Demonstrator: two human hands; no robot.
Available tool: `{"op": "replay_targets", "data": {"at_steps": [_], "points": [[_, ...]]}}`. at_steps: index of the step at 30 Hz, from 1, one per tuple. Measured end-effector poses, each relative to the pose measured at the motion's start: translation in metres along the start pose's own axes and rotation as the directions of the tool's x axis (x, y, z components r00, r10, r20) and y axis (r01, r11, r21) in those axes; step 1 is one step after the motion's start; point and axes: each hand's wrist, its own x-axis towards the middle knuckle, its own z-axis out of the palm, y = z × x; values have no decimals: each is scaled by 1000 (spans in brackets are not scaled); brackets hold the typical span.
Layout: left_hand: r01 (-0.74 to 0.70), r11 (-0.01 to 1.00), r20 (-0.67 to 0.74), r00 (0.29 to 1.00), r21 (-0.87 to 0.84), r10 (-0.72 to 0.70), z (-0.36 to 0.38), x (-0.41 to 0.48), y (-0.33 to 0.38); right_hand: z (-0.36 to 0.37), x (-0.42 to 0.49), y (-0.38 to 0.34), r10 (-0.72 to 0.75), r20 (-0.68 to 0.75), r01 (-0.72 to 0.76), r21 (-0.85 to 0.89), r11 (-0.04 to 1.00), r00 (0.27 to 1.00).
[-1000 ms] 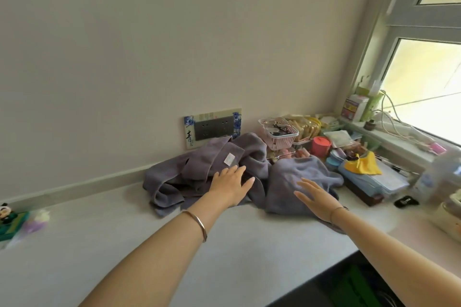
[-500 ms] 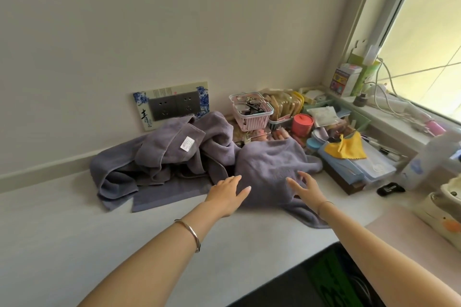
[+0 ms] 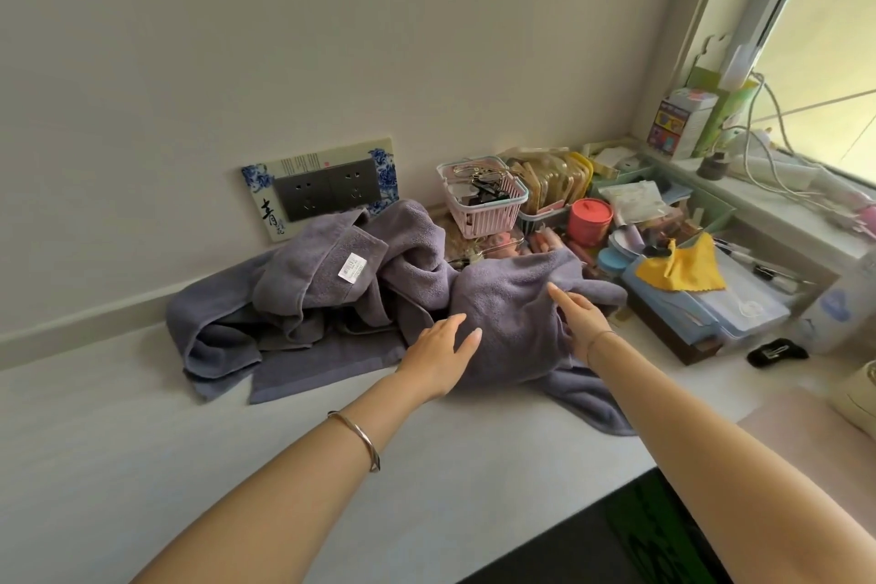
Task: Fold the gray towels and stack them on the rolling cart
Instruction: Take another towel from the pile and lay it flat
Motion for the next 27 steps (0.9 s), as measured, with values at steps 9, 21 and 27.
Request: {"op": "replay_targets", "data": {"at_steps": [9, 21, 27], "points": [[-106, 955, -63, 994, -277, 92, -4, -4, 16, 20, -33, -41, -17, 213, 0, 80, 997, 977], [-450, 765, -447, 862, -461, 238, -174, -55, 85, 50, -202, -238, -362, 595, 627, -325, 708, 717], [-475, 718, -368, 874, -508, 318, -262, -113, 88, 105, -287, -276, -292, 776, 748, -322, 580, 560]]}}
